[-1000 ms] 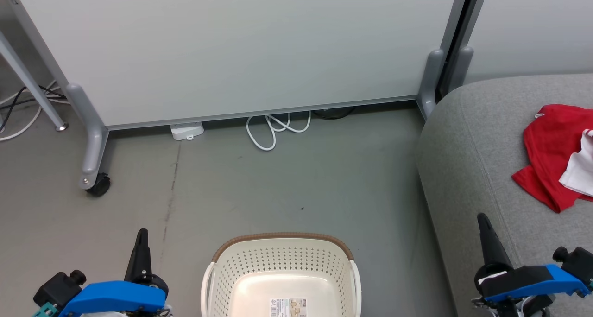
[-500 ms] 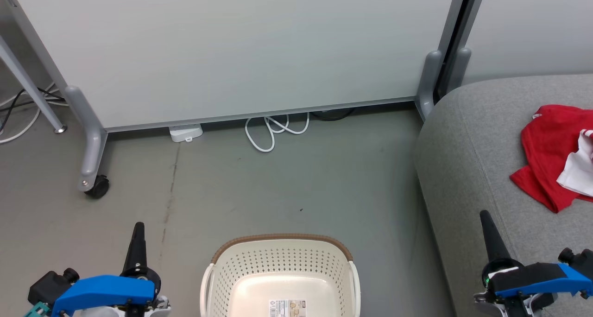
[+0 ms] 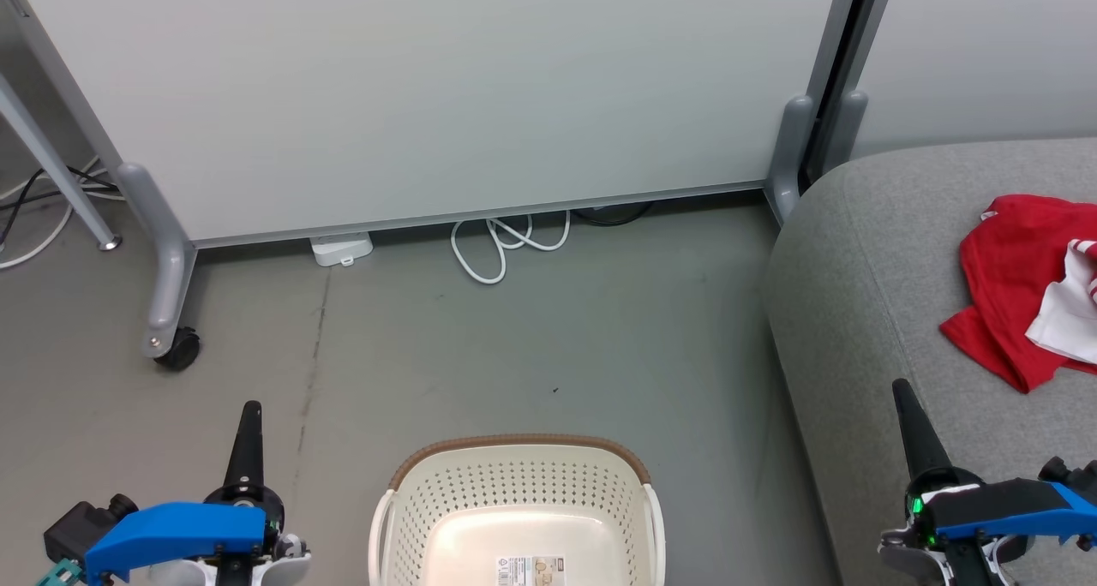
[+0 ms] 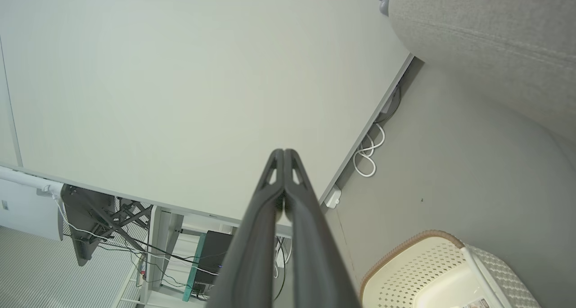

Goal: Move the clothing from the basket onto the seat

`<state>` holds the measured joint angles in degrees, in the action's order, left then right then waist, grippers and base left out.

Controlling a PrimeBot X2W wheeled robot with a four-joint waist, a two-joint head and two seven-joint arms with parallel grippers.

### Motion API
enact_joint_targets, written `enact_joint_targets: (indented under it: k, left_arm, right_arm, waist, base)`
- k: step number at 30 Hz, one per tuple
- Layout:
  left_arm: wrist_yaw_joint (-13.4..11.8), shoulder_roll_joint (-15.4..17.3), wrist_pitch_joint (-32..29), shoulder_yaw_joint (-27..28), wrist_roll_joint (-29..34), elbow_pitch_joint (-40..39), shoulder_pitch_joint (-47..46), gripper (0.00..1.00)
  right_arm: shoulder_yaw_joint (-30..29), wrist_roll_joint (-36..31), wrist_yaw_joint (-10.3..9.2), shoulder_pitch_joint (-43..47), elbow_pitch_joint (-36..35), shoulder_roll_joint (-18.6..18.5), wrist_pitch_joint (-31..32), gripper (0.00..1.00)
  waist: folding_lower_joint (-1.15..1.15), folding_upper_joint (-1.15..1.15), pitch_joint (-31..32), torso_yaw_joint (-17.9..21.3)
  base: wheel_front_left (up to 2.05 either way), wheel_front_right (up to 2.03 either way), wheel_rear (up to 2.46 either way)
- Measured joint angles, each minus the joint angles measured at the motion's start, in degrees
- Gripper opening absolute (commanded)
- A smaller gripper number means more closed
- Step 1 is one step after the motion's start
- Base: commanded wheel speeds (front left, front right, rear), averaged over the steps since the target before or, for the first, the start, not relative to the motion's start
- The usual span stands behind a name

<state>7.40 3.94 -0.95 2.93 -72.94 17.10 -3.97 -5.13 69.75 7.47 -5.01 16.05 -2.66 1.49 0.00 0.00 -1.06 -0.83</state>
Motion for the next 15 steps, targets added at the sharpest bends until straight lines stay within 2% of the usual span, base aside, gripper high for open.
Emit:
enact_joint_targets:
  k: [15]
  left_arm:
    - [0.0,-0.43,-1.93,1.26,-6.62,-1.03,-0.77,0.0]
  right_arm:
    - [-0.49,7.7,0.0,-0.12,-0.66,-0.01,1.77,0.0]
  waist:
    - [0.0,0.0,0.26,0.25]
  base:
    - [0.0,0.0,0.0]
